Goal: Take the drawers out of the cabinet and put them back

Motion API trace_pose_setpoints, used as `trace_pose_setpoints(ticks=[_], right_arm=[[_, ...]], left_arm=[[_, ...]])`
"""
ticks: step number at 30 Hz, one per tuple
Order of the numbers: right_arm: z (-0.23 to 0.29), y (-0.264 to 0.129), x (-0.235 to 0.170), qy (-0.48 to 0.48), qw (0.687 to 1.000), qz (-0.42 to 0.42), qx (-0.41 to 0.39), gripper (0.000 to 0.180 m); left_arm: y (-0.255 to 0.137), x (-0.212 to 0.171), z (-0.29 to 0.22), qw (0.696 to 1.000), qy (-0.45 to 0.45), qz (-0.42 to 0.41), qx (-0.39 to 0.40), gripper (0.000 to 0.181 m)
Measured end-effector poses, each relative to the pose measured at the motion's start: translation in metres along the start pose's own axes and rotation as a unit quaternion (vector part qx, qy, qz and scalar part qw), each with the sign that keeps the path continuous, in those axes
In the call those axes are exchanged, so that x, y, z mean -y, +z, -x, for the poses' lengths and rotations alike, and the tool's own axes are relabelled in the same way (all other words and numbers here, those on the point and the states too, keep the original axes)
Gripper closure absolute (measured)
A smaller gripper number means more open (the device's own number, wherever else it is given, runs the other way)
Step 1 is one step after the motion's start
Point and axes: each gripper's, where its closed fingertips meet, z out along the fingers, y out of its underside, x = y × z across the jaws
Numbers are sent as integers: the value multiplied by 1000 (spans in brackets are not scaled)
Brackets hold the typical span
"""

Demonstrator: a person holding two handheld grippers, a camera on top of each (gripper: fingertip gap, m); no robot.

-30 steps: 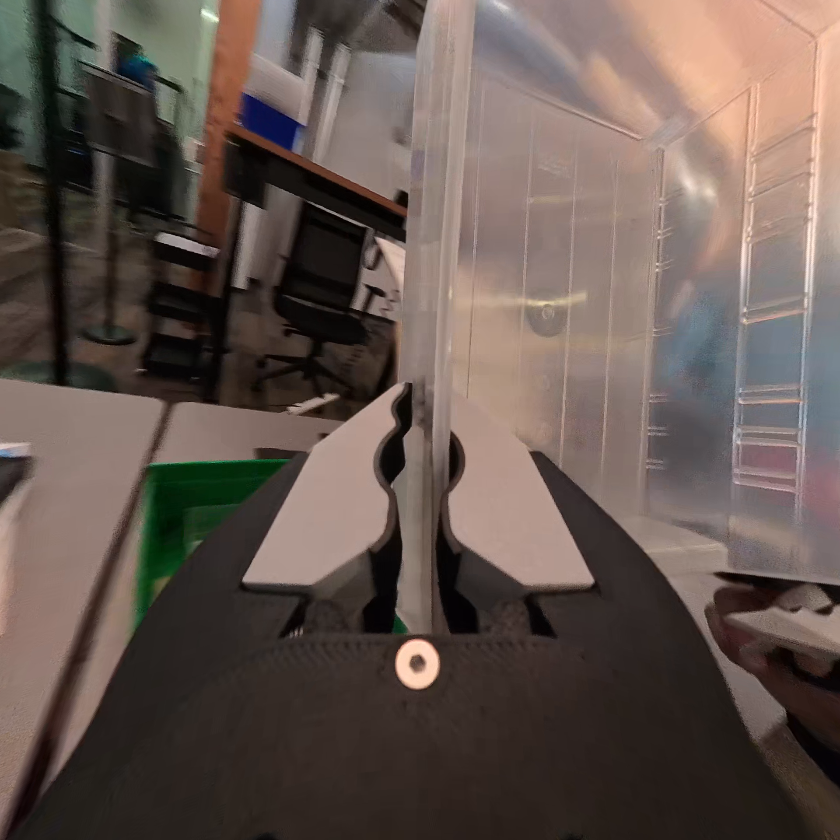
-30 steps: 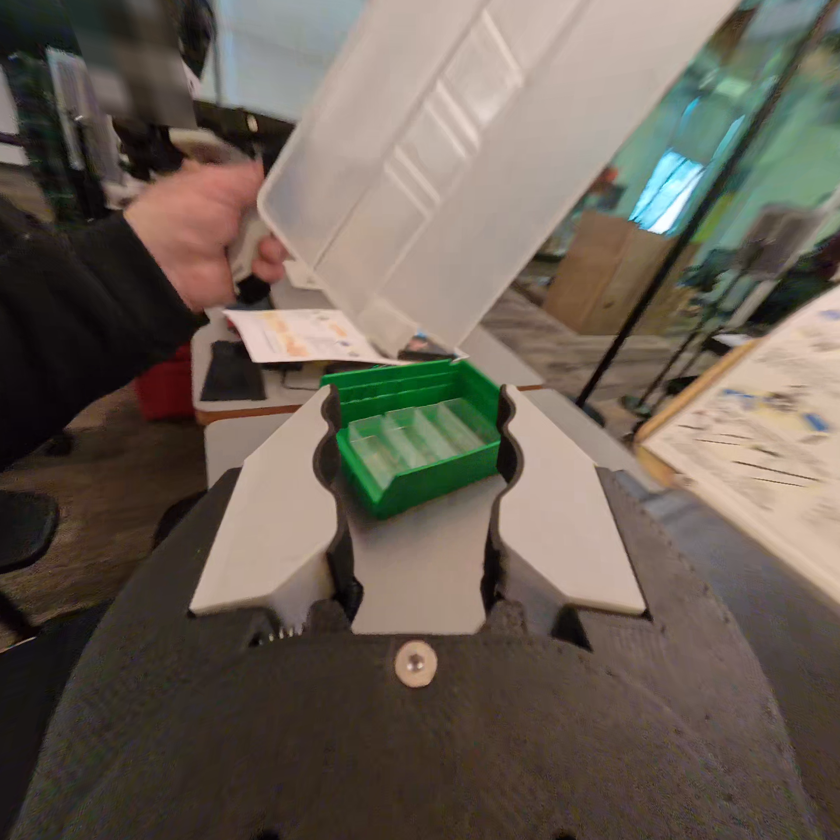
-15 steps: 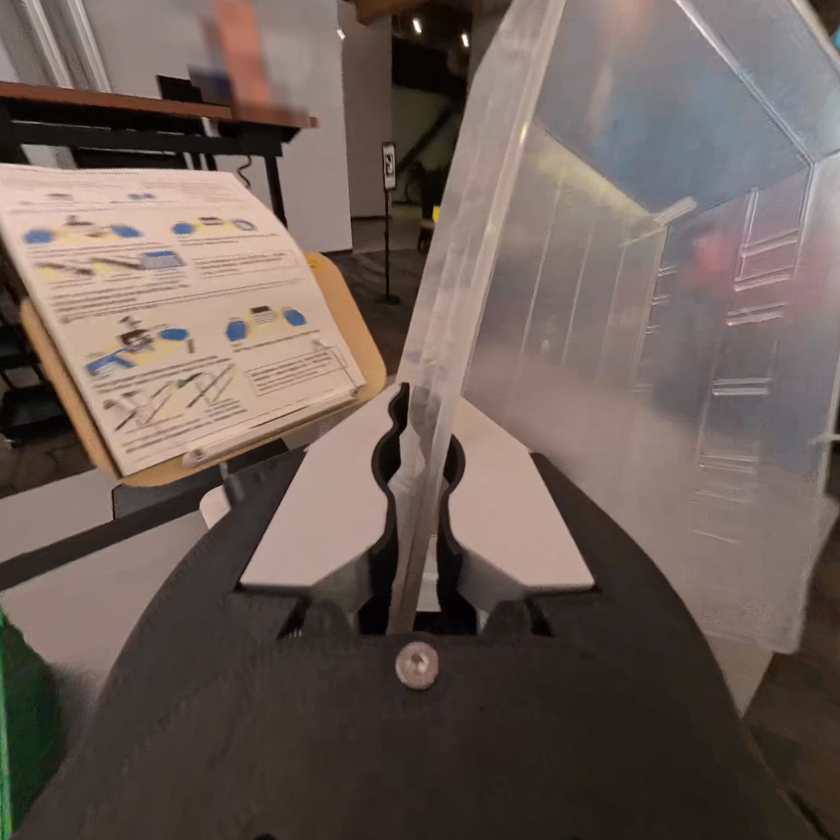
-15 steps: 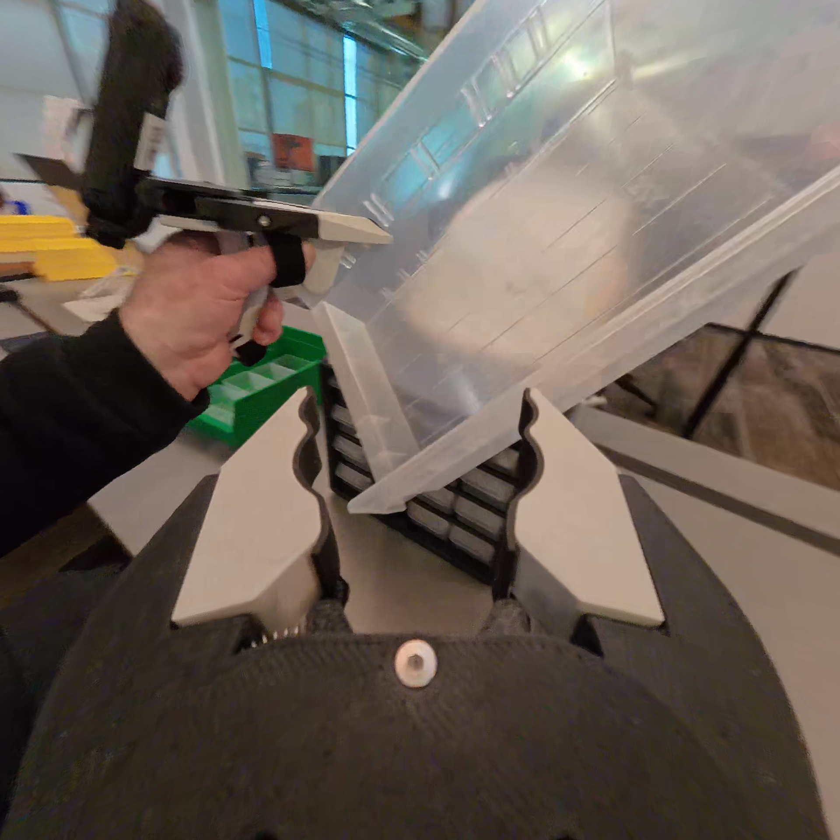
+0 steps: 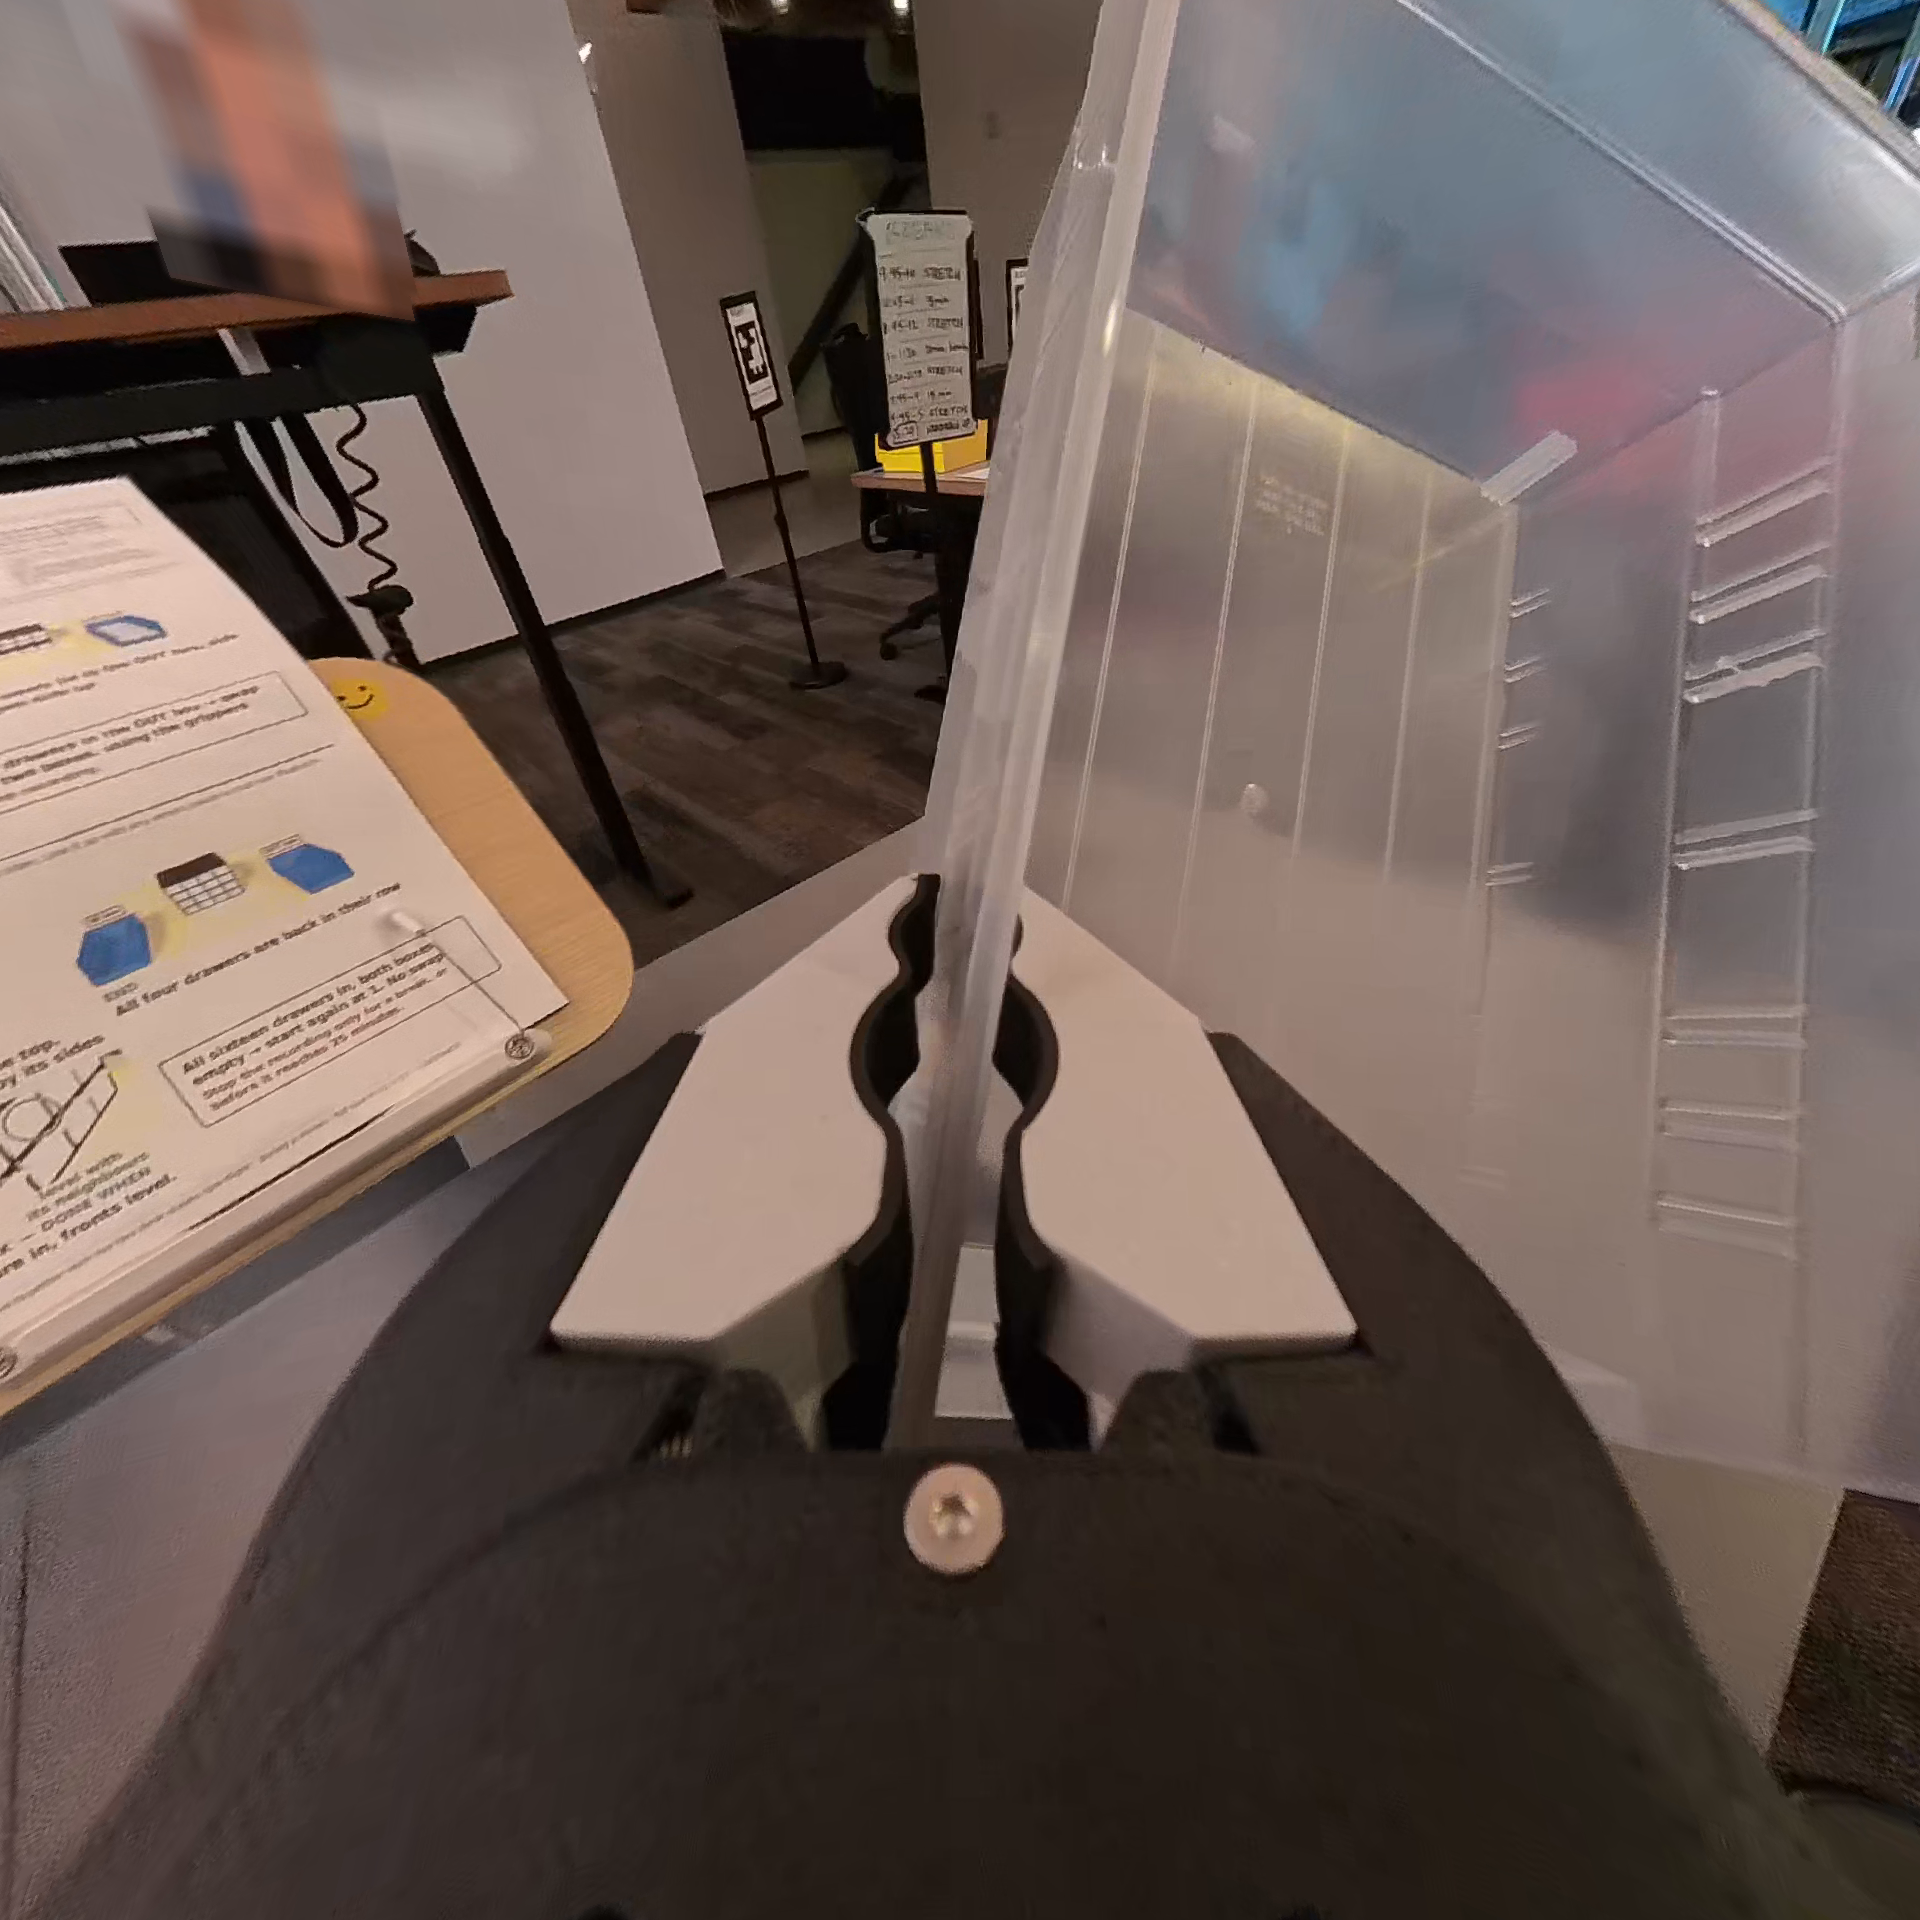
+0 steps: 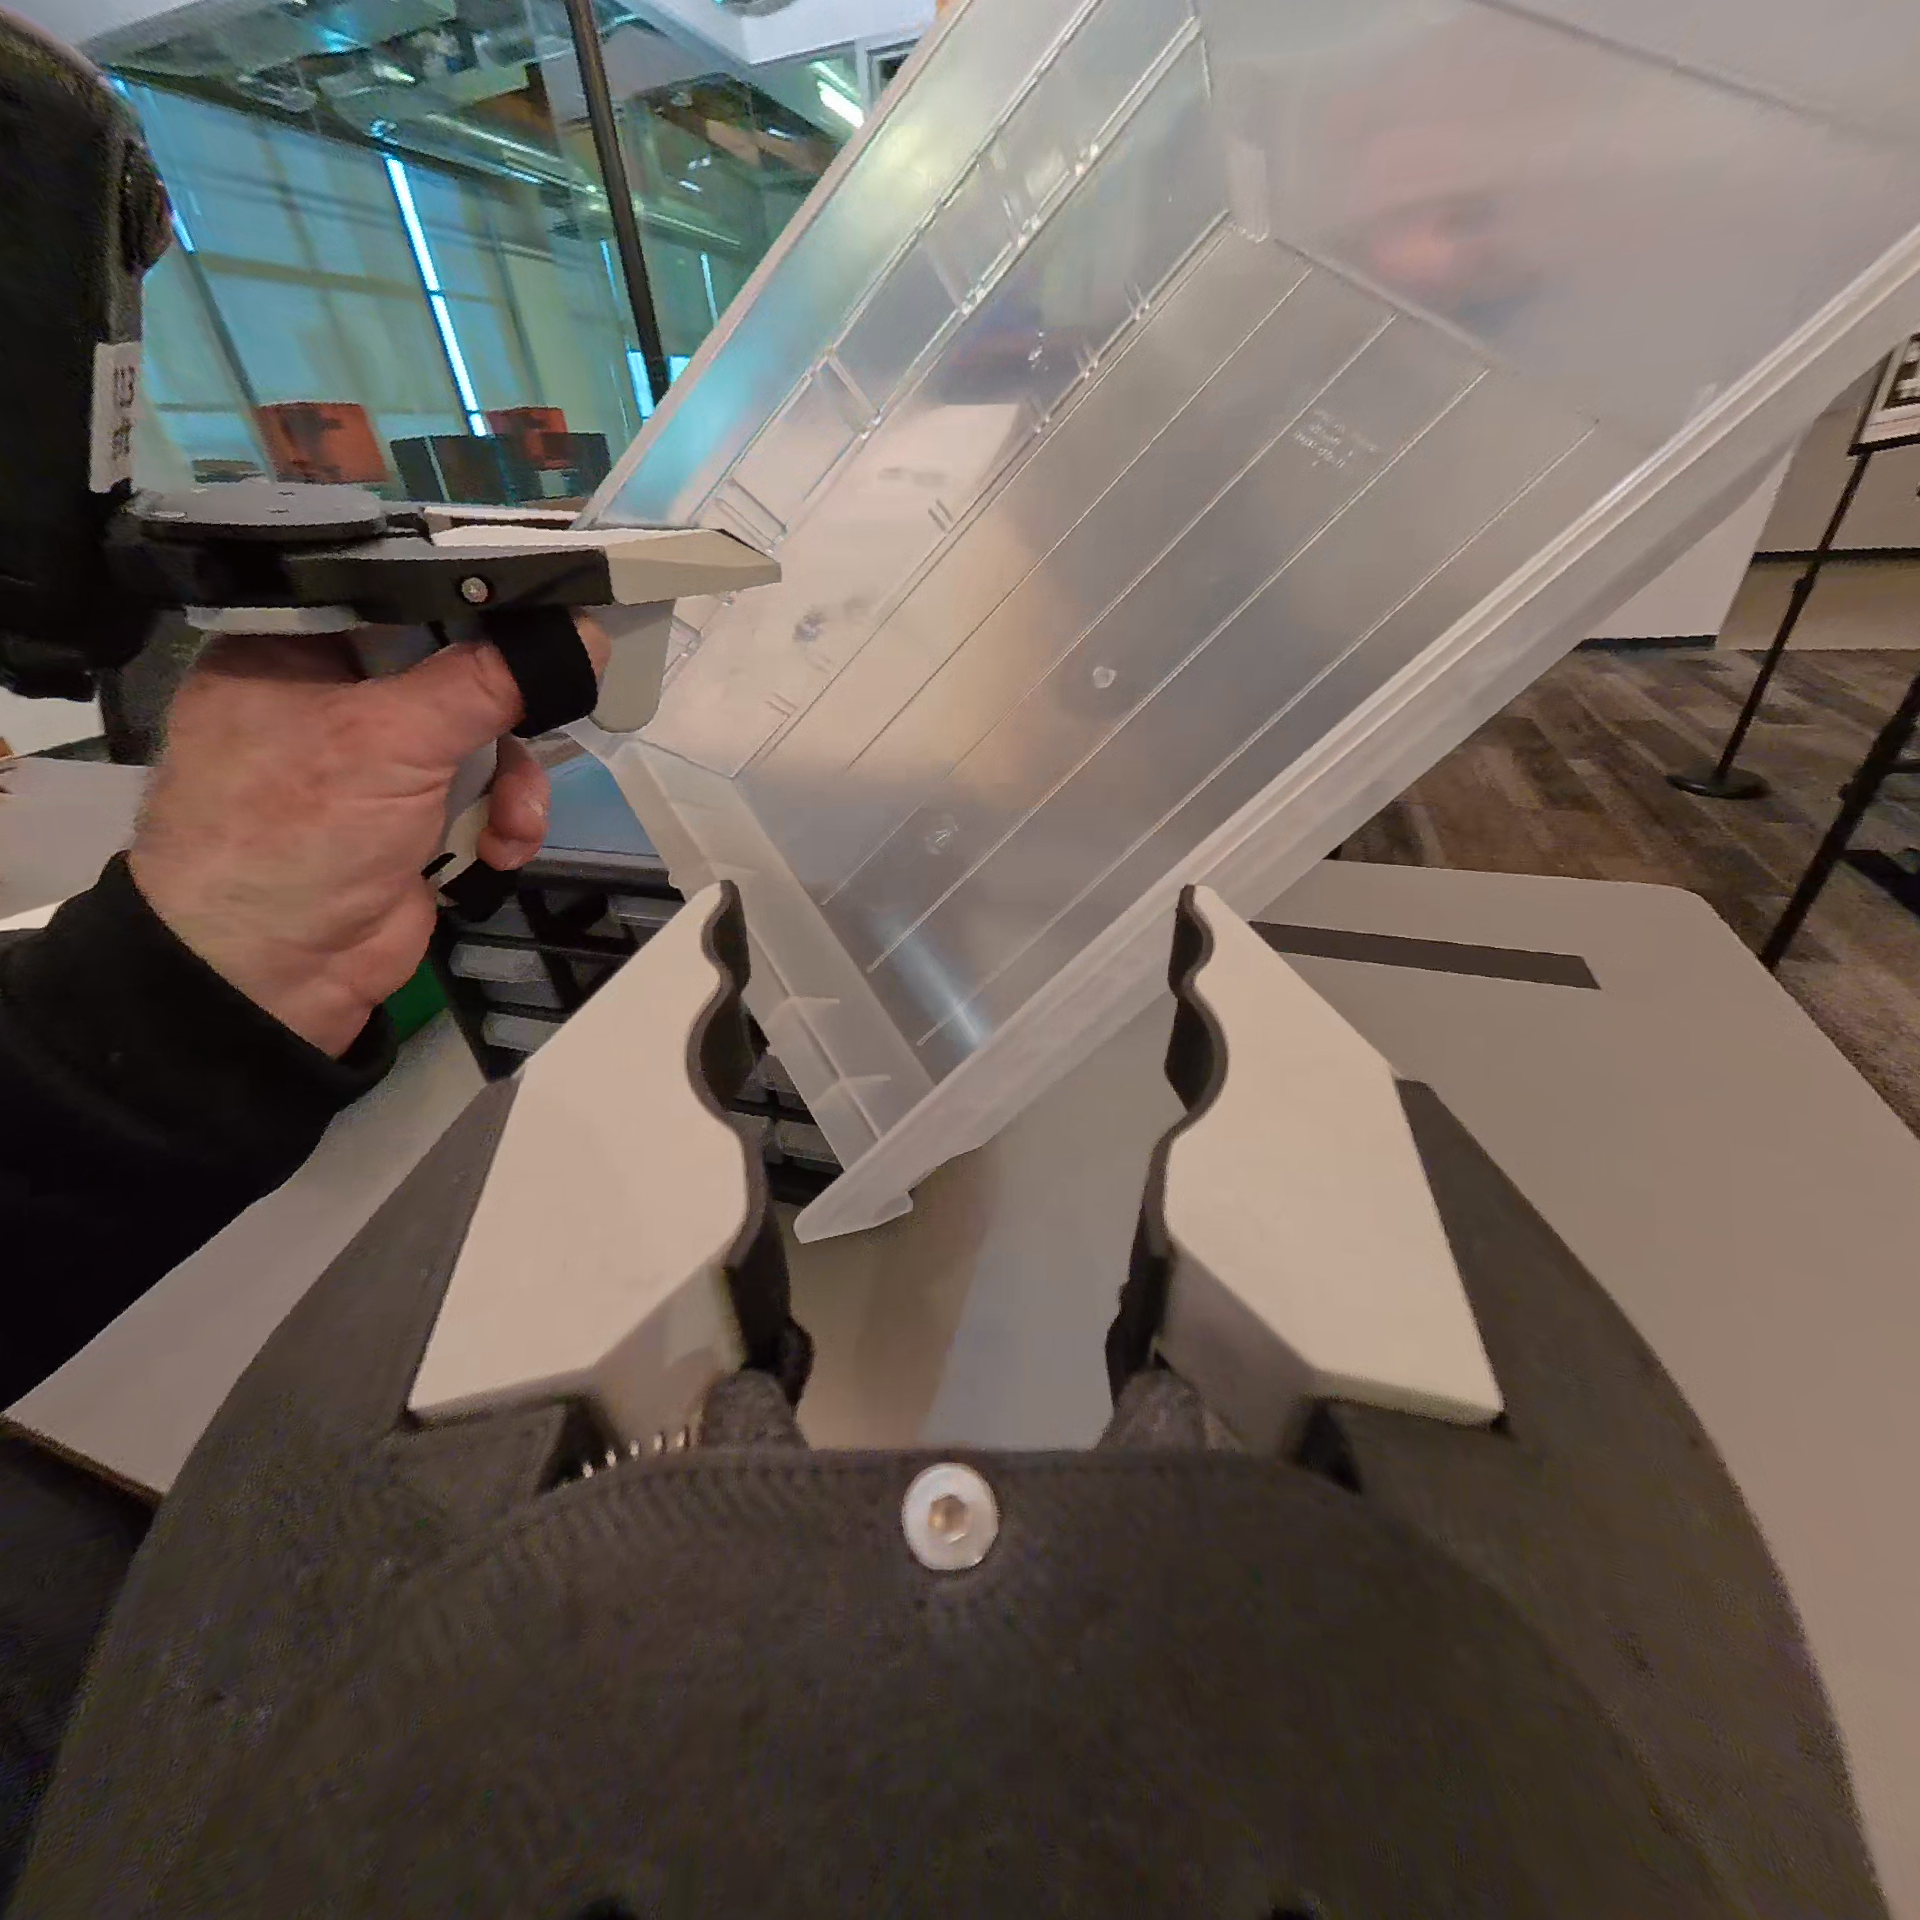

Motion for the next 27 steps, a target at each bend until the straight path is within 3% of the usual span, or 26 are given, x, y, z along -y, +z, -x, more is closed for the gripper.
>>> trace_pose_setpoints(ticks=[7, 10, 18, 23, 27], right_arm=[[-34, -16, -8, 0, 999, 0, -45, 100], [-60, -26, -21, -5, 997, 9, -78, 95], [-149, -46, -94, 22, 979, 100, -175, 100], [-165, -29, -126, 2, 970, 160, -184, 102], [-172, -12, -140, -5, 969, 177, -174, 105]], left_arm=[[26, -8, -35, 1000, 3, 7, -30, 174], [42, -21, -67, 998, 16, 16, -59, 162], [97, -123, -144, 984, -11, 121, -129, 160], [117, -194, -148, 971, -76, 184, -136, 165], [122, -223, -142, 966, -96, 205, -128, 166]])
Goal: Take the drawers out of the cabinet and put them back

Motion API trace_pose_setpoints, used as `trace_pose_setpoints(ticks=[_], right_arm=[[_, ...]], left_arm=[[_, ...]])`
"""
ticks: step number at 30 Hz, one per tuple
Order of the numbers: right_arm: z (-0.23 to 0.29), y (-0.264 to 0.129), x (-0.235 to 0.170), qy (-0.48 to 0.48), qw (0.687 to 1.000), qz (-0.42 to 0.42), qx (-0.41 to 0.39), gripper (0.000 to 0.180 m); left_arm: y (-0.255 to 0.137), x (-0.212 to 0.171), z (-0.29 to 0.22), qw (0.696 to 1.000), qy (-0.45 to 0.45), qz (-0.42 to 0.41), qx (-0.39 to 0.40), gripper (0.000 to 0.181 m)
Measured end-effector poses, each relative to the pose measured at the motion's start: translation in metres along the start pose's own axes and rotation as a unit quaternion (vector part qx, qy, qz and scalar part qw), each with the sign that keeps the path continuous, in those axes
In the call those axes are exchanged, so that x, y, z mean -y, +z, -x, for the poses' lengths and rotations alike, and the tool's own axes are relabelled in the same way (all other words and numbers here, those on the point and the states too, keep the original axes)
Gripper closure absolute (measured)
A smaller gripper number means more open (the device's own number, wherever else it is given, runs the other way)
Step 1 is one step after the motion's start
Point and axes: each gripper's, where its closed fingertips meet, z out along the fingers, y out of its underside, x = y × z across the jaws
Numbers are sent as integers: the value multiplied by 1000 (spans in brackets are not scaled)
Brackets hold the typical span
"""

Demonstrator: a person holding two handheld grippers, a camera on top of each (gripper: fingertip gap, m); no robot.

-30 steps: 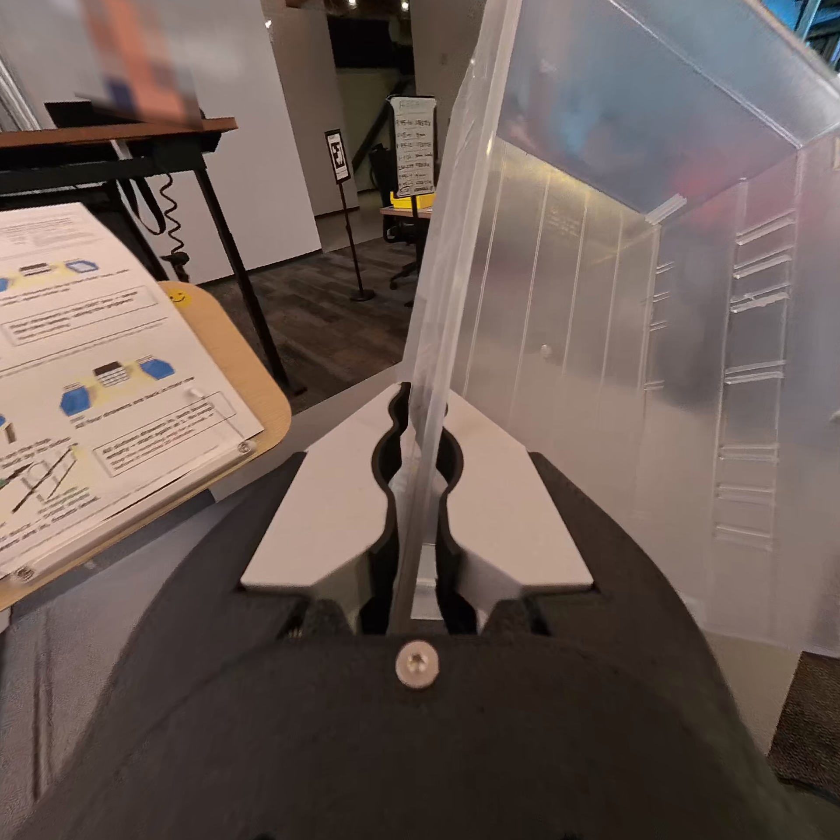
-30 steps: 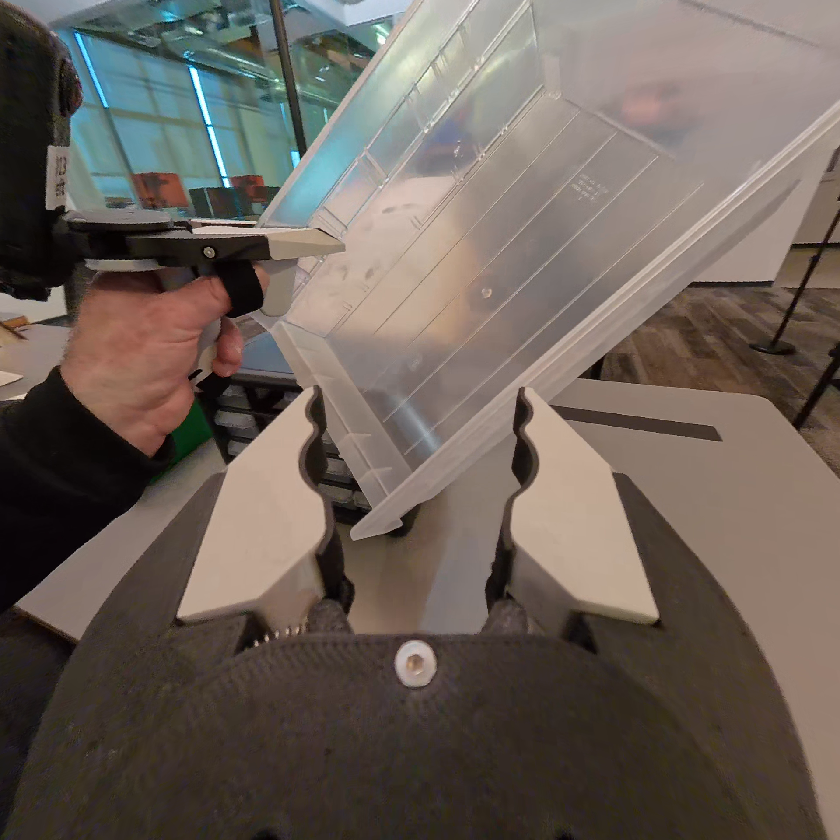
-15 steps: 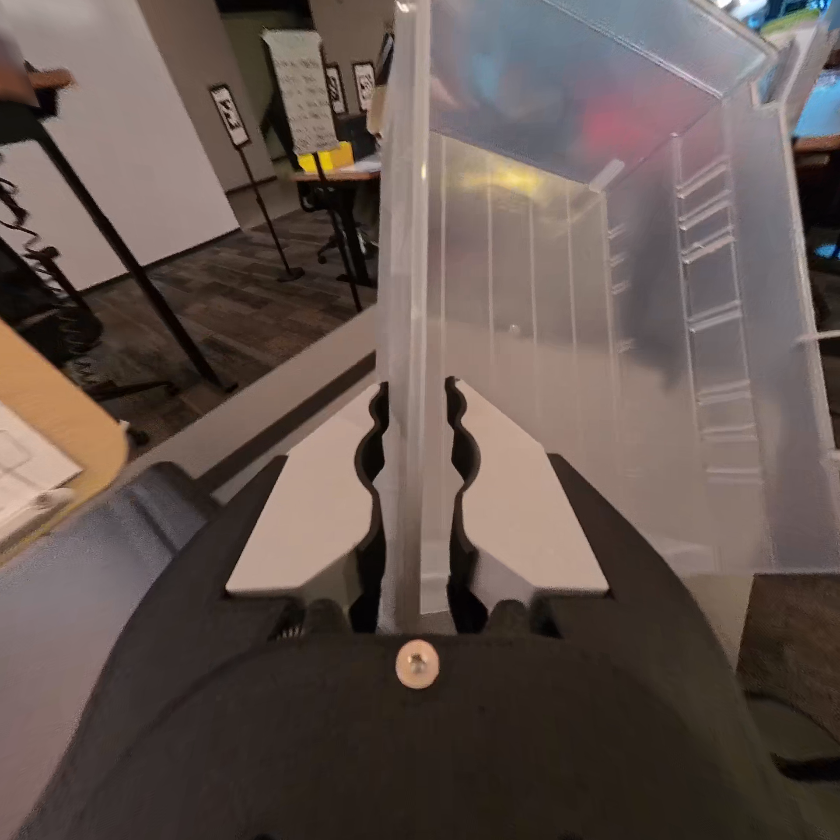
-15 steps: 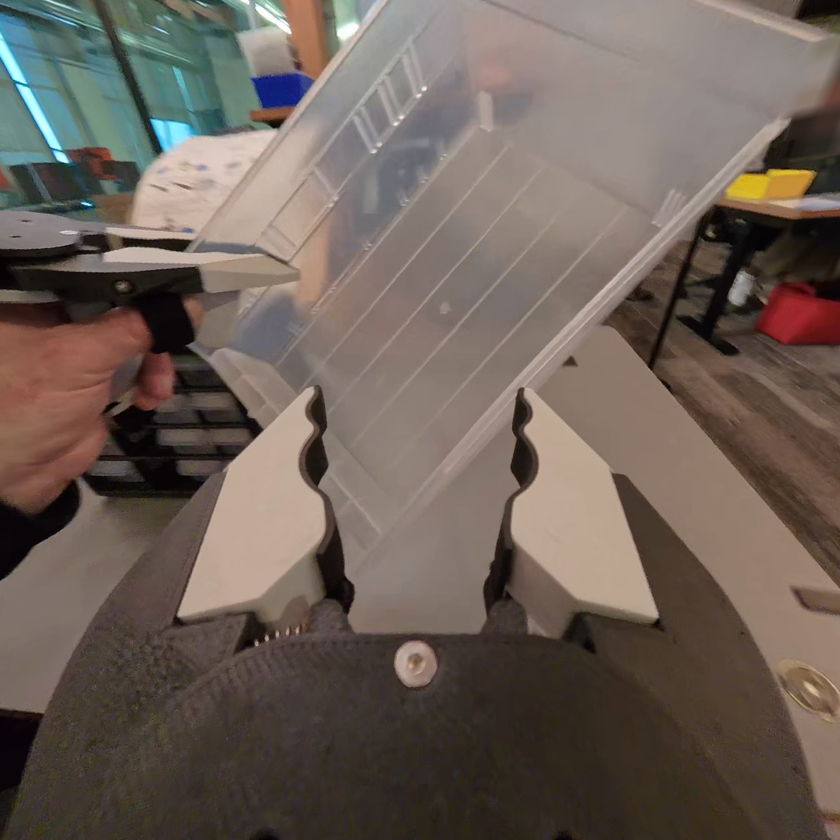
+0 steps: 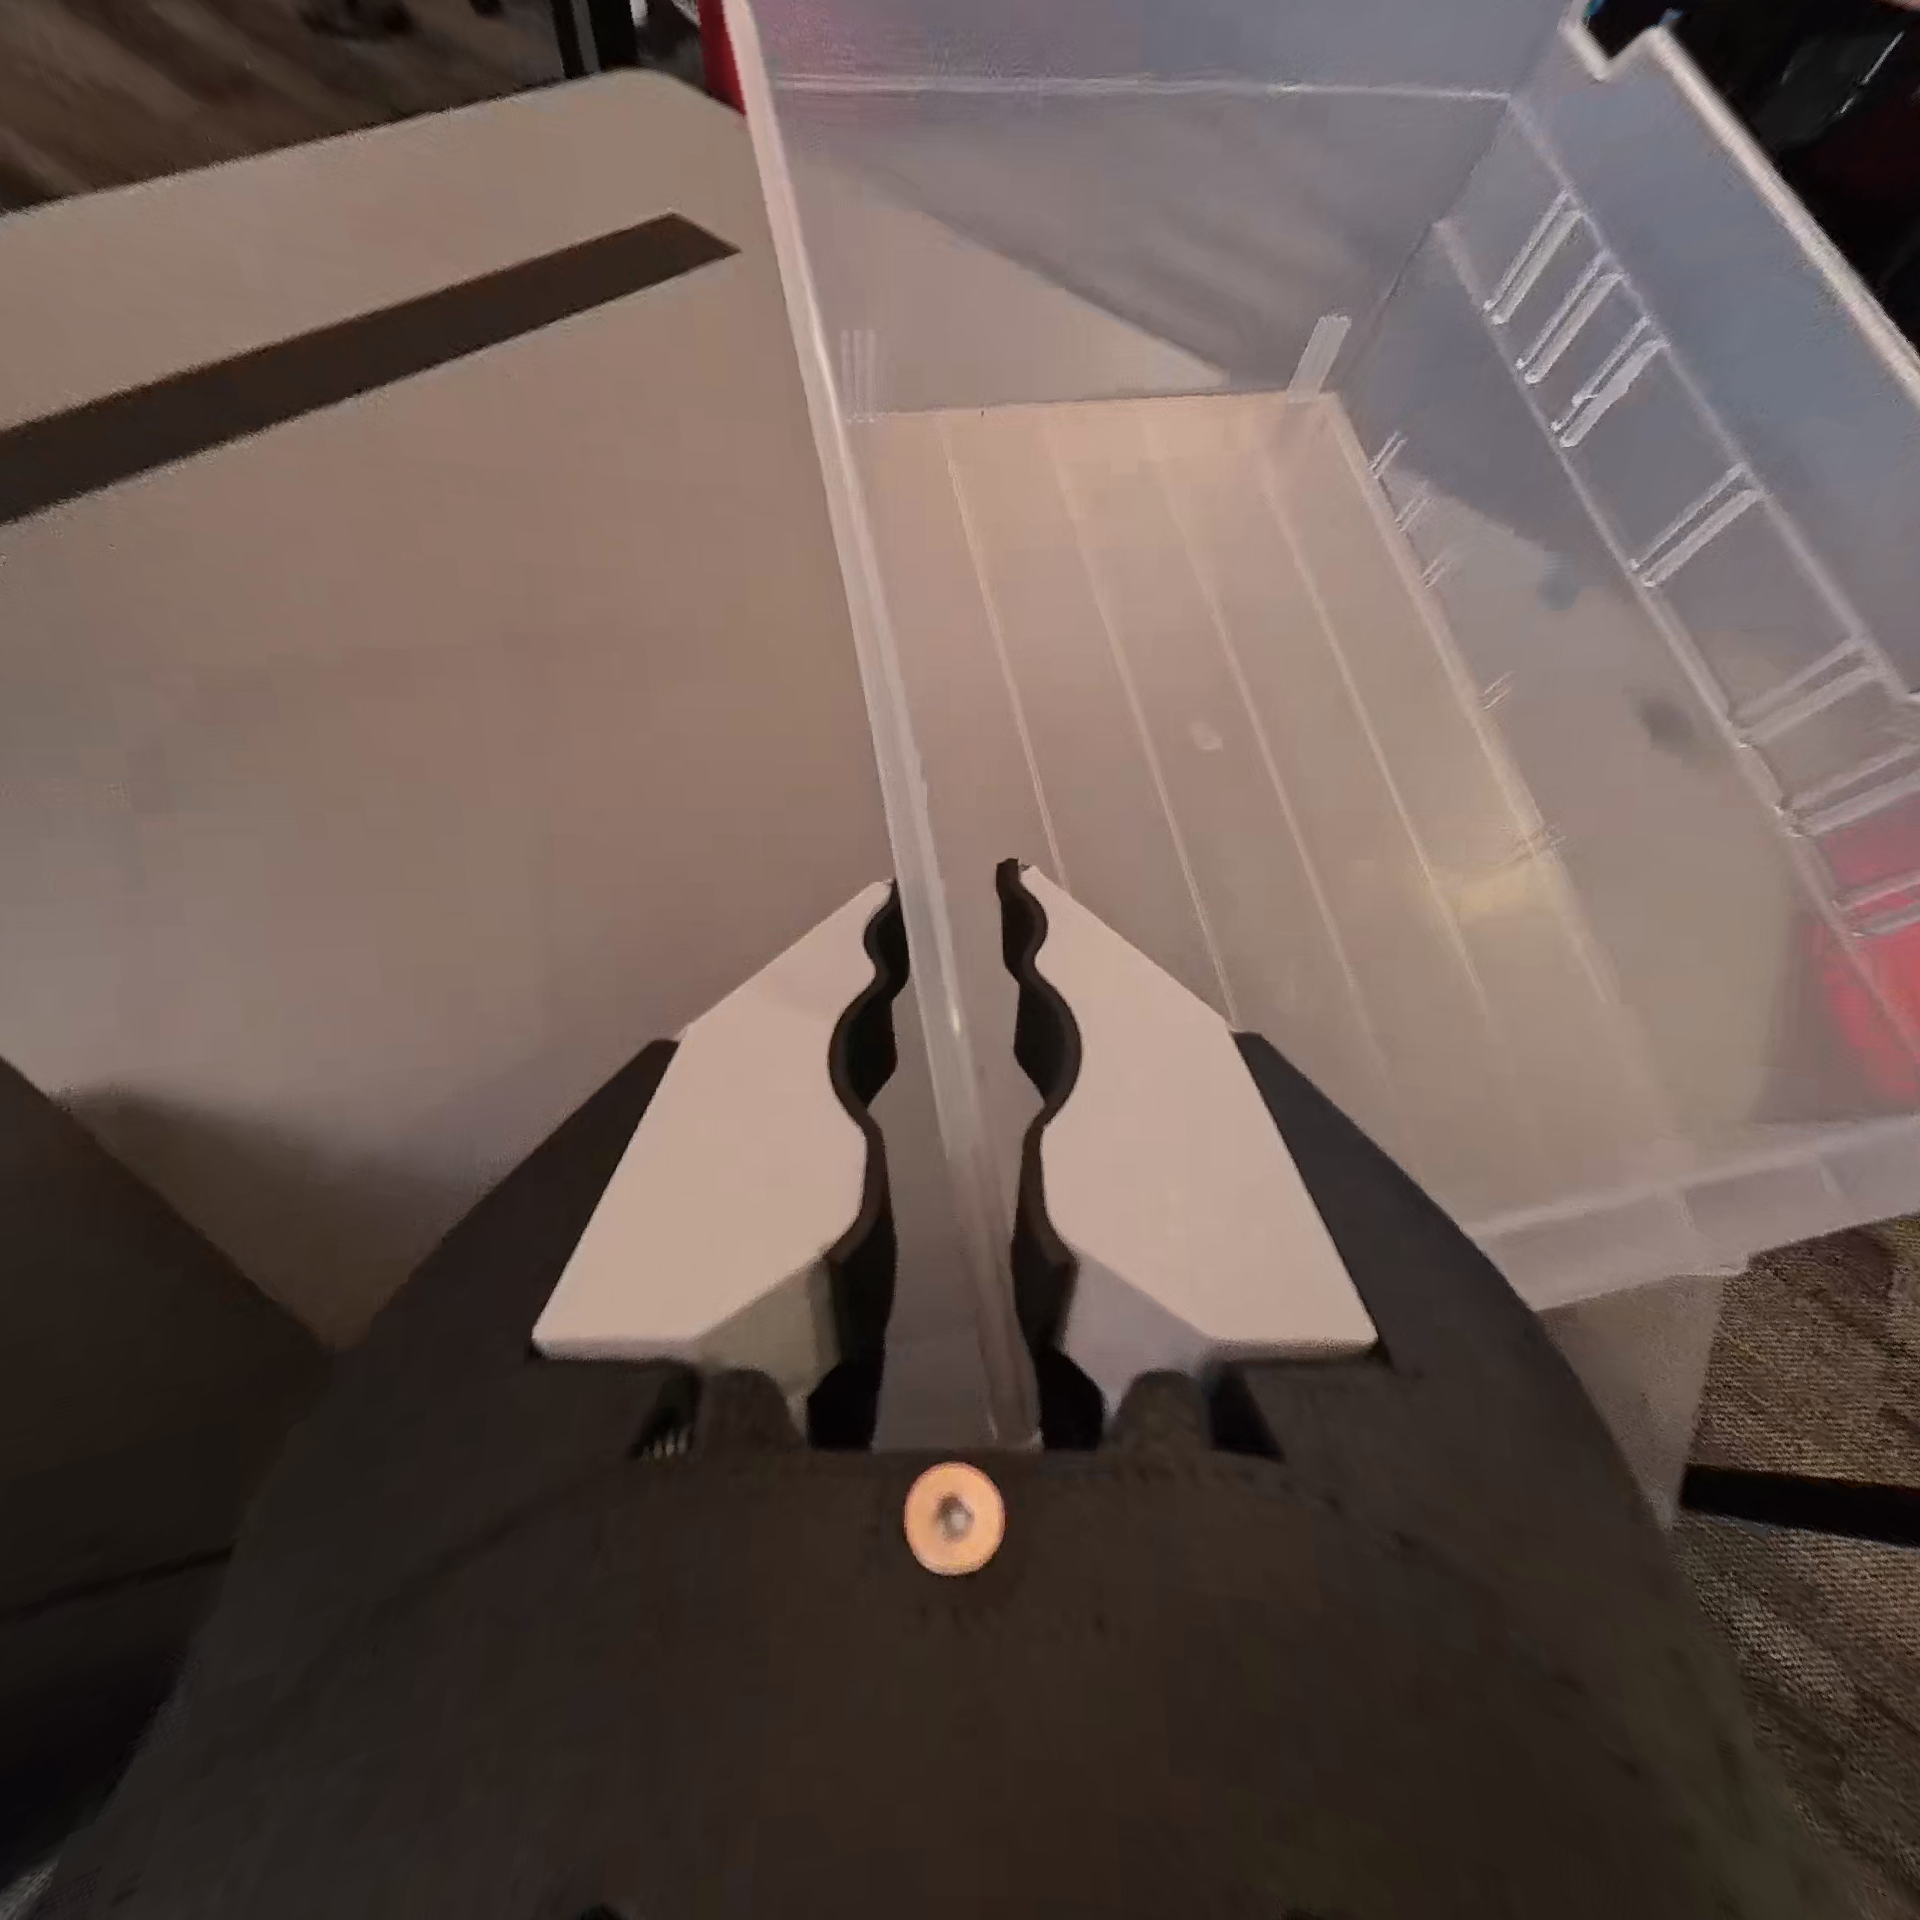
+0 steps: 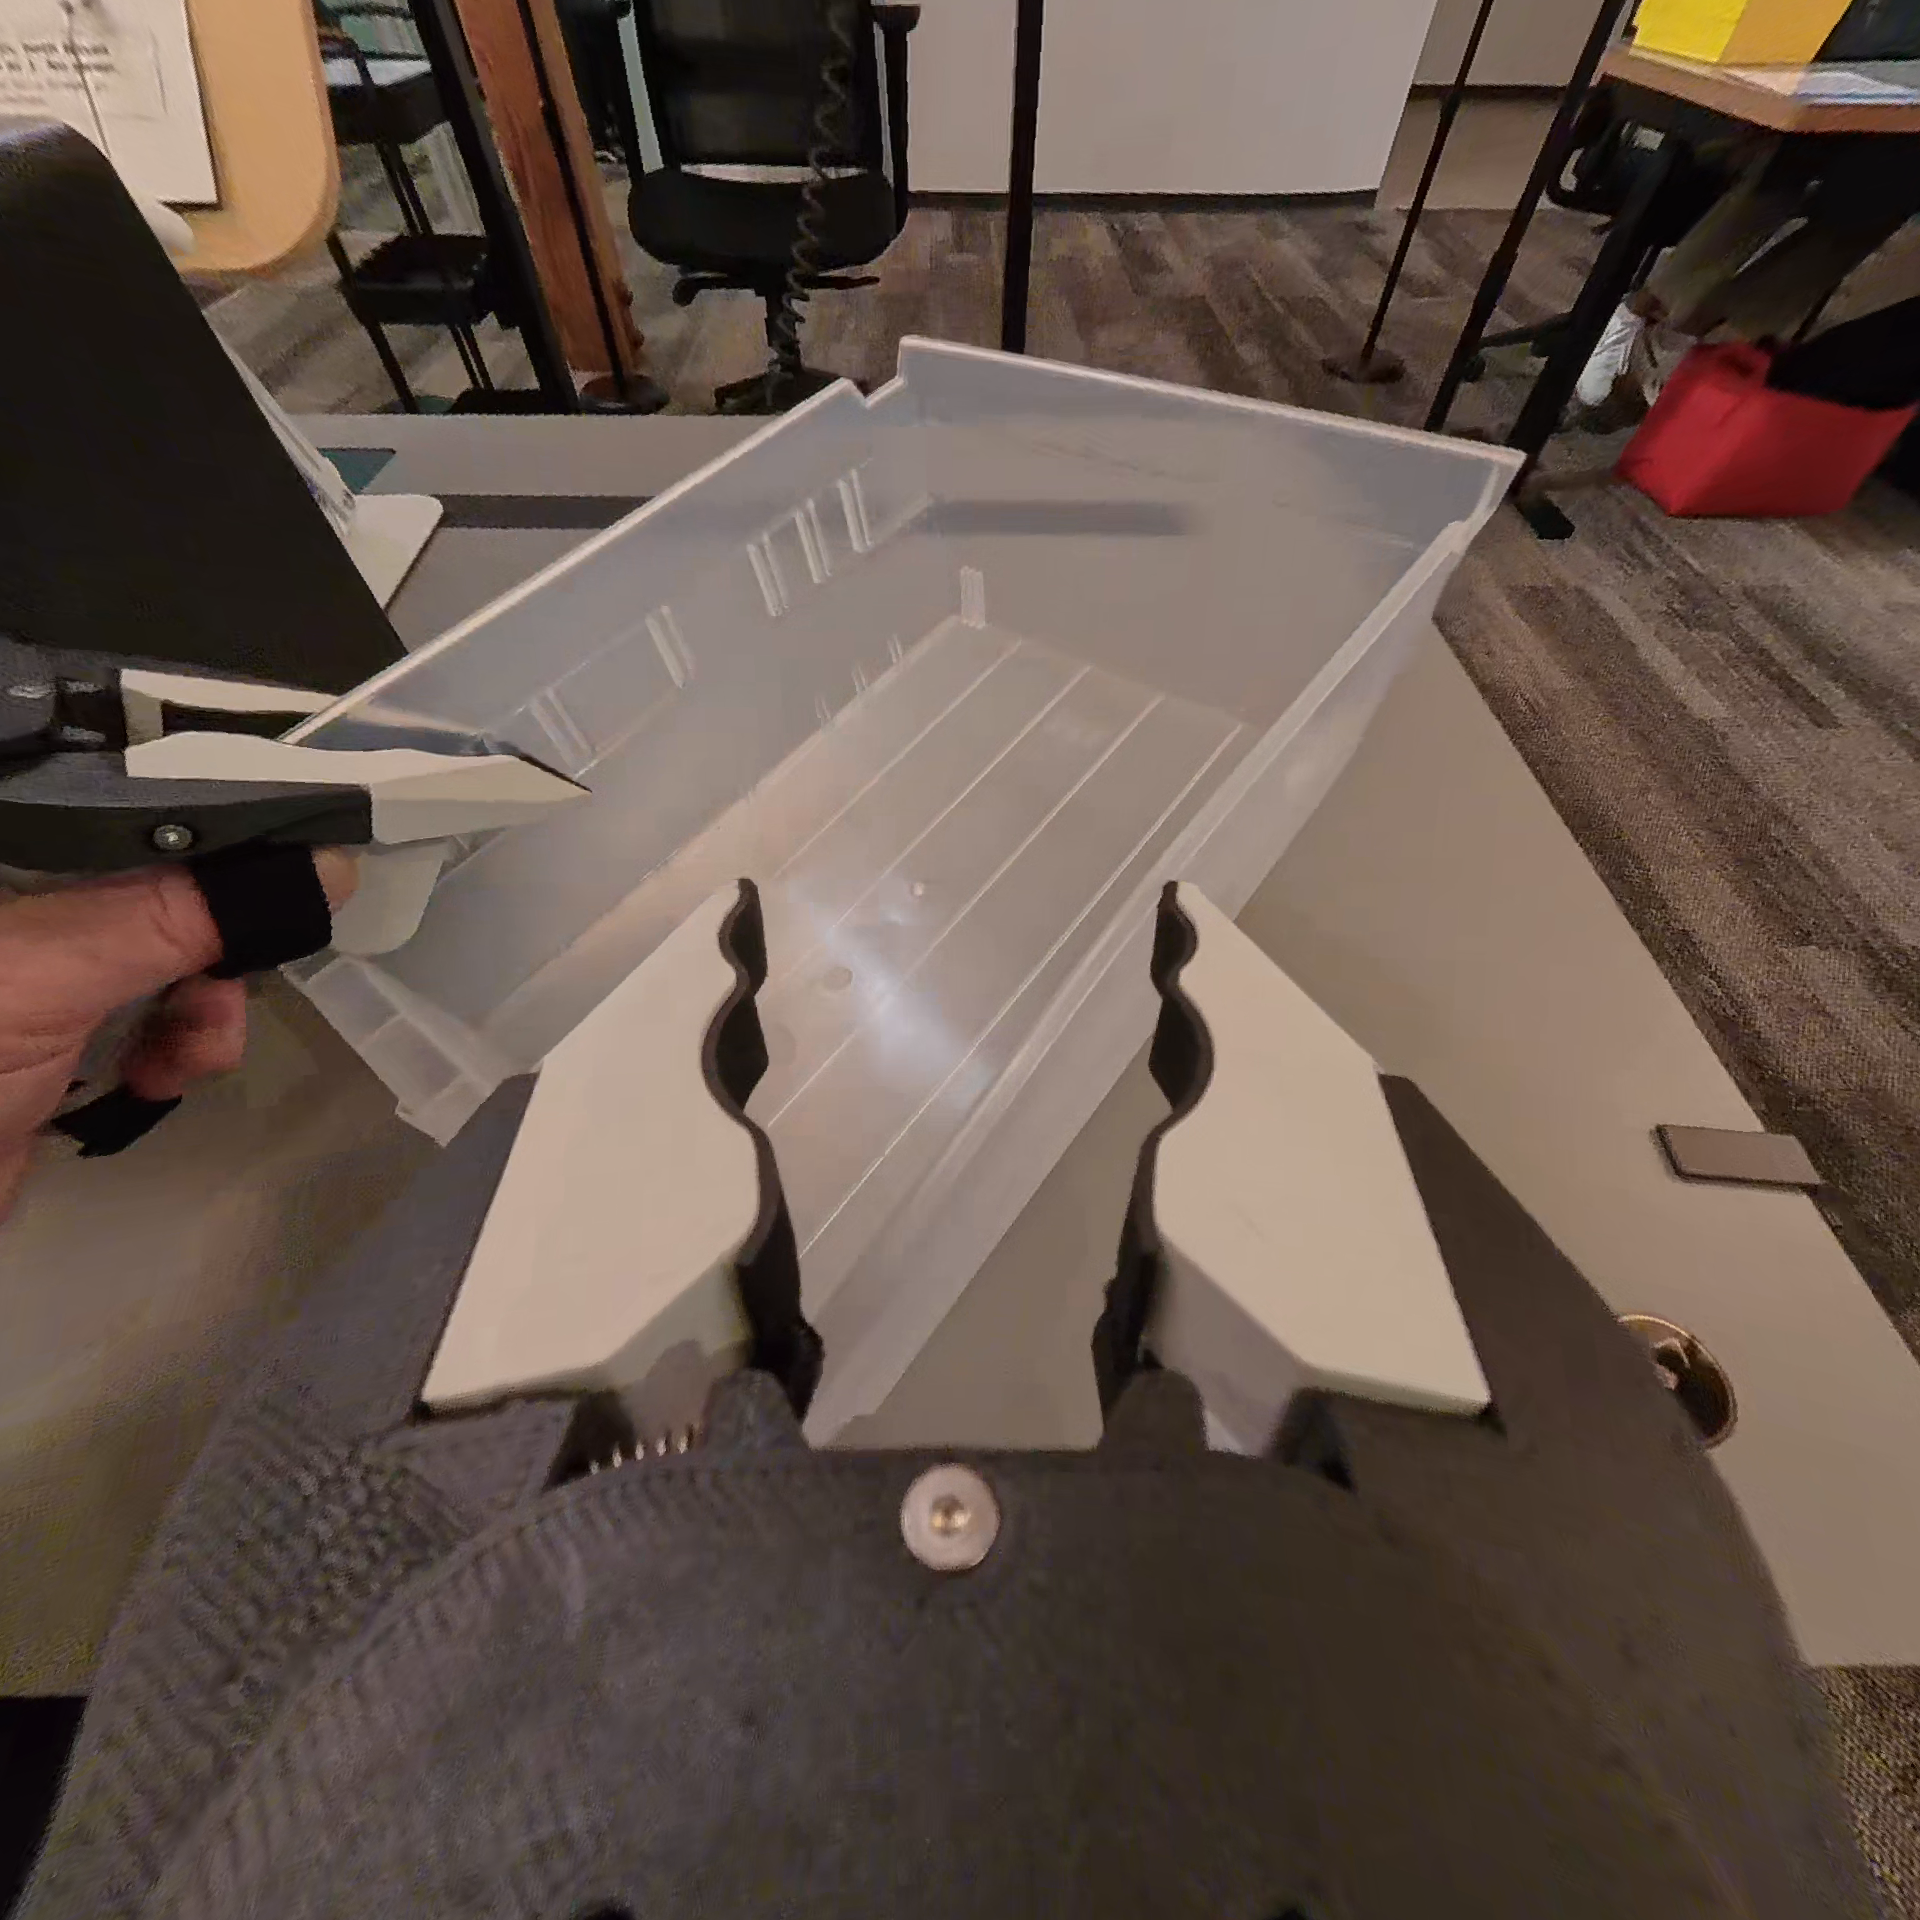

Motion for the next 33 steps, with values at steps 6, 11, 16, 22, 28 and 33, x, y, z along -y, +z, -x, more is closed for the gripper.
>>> trace_pose_setpoints(ticks=[6, 11, 16, 22, 28, 33], right_arm=[[-3, 28, -15, 8, 1000, 25, 14, 107], [-14, 56, -33, 22, 998, 56, 31, 108], [-42, 92, -18, 39, 994, 78, 59, 110], [-70, 160, 2, -4, 990, 108, 90, 125], [-82, 197, 0, 1, 982, 152, 112, 119], [-93, 147, 59, -57, 998, 10, 20, 117]], left_arm=[[13, -19, 13, 1000, -17, 20, 8, 162], [22, -25, 13, 999, -34, 25, -1, 145], [30, -19, -9, 996, -67, 40, -49, 112], [50, -3, -26, 992, -86, 44, -83, 70], [56, 11, -24, 985, -112, 46, -126, 57], [-5, 13, -69, 984, -23, 10, -179, 66]])
